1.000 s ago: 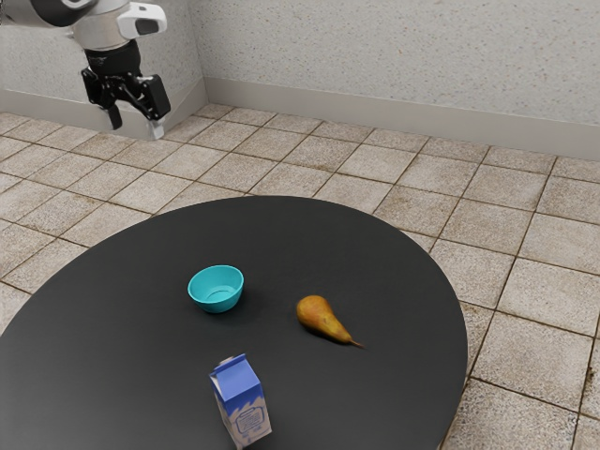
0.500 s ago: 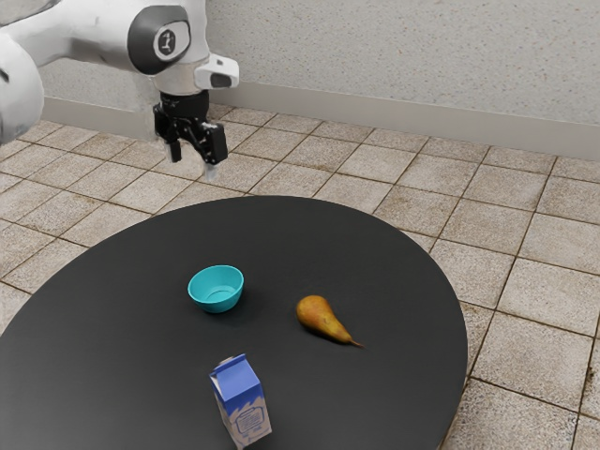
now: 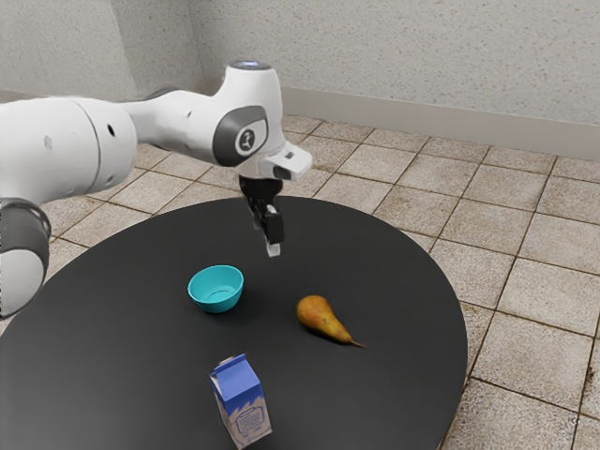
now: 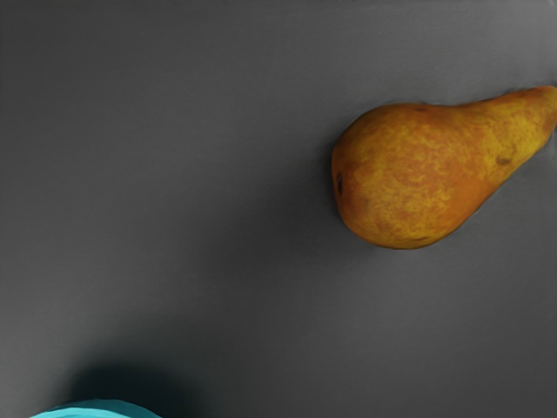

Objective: Place the pear in the bowl.

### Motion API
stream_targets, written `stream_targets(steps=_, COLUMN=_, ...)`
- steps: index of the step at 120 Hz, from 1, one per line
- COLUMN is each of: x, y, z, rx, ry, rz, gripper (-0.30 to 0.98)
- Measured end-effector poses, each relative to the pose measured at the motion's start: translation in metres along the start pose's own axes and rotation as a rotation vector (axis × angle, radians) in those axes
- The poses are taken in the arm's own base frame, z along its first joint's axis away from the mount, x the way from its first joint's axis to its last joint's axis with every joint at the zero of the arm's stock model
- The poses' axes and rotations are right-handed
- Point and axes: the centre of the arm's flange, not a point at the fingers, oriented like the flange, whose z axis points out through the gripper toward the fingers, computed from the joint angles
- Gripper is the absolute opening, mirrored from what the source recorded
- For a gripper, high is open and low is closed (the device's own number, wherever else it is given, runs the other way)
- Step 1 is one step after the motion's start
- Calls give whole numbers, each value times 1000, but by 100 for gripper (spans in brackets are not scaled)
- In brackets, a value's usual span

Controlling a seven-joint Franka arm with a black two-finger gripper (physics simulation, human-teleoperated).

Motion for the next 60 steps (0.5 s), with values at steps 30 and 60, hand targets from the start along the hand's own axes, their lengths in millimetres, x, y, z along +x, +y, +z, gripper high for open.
stream_targets(steps=30, x=21, y=29, z=65, rx=-73, ry=0, rz=277, gripper=69)
stream_targets(steps=60, x=32, y=34, z=86, rx=-88, ry=73, rz=489, gripper=69)
